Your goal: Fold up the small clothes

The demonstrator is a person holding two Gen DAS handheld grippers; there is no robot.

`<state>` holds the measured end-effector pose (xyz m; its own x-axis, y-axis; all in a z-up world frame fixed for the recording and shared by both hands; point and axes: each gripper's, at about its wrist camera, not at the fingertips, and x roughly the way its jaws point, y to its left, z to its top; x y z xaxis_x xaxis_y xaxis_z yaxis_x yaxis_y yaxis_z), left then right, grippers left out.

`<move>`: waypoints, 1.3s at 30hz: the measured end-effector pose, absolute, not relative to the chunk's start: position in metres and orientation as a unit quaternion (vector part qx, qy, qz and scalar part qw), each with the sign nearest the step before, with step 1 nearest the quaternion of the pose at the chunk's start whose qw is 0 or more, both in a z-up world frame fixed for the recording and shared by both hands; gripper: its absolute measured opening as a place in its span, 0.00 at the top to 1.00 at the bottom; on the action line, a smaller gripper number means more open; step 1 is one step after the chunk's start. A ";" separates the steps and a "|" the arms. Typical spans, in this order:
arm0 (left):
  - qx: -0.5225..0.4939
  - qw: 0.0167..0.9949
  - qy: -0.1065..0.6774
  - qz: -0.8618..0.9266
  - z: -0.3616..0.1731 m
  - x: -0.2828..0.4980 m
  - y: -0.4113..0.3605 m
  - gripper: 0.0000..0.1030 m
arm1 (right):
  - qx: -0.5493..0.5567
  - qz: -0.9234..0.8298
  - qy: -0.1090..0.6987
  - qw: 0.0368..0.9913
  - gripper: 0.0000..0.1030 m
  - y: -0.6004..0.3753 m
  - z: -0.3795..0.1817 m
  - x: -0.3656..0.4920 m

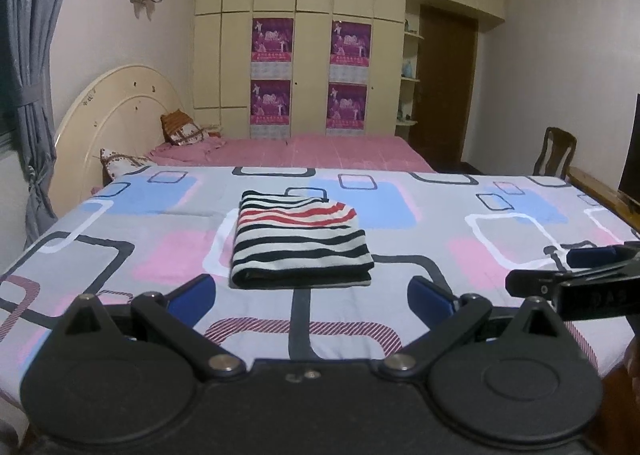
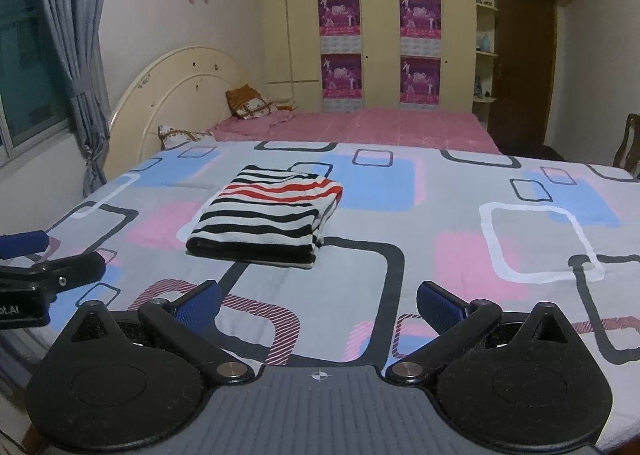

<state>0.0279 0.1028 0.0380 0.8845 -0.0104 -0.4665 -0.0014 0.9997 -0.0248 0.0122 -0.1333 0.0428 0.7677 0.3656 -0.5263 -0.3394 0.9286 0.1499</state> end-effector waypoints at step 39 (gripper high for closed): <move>-0.003 0.971 0.237 -0.012 0.039 0.024 0.095 0.02 | 0.029 0.186 0.283 0.940 0.00 -0.140 0.044 0.006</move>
